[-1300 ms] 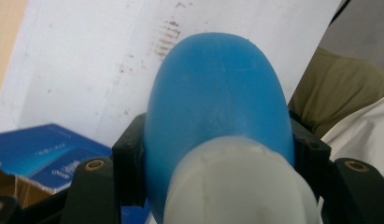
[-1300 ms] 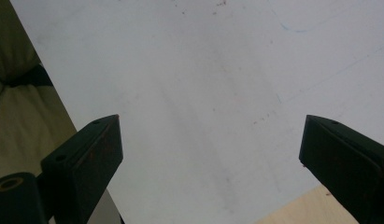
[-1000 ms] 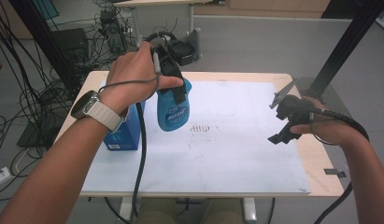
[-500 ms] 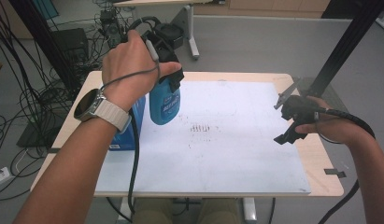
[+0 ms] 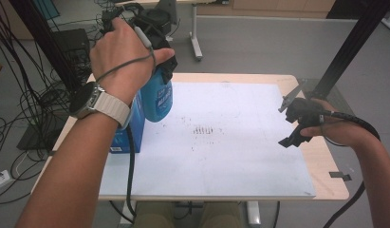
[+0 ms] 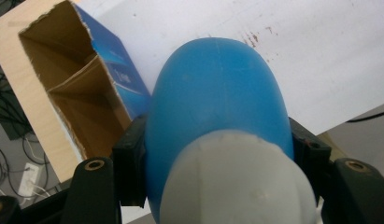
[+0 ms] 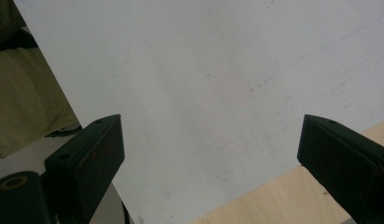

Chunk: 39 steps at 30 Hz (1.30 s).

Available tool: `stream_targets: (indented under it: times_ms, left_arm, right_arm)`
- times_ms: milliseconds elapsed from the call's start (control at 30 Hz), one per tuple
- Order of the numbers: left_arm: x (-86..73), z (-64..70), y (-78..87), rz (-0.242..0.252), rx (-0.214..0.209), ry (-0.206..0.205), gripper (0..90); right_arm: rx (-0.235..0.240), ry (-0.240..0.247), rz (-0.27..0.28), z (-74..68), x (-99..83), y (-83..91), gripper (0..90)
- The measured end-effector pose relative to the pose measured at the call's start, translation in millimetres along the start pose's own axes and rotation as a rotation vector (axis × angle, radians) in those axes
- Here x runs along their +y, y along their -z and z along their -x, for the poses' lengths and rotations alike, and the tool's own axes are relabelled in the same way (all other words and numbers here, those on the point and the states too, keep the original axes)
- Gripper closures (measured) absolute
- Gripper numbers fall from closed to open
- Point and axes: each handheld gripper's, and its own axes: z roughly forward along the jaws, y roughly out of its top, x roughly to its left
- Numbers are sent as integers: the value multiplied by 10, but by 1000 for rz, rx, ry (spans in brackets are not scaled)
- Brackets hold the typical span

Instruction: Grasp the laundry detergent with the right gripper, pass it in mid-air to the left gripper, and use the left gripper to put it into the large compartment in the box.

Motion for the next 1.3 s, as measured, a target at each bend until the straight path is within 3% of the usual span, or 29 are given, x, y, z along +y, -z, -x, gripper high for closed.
stream_targets:
  times_ms: [300, 500, 967, 1133, 1300]
  left_arm:
    - [-41, -238, 112, -8, 27, 119, 377]
    - [-37, -366, 130, -31, 44, 166, 377]
    - [-45, -564, 146, -40, 44, 224, 377]
    - [-72, -699, 107, -39, 30, 259, 377]
    - [-84, -783, 85, -50, 43, 280, 377]
  right_arm:
    - [-1, 2, 3, 11, 32, -24, 73]
    - [4, 2, 1, 28, 45, -56, 73]
    - [3, -11, 3, 67, 41, -86, 73]
    - [-1, -12, 1, 79, 60, -104, 72]
    - [1, -12, -2, 105, 80, -127, 73]
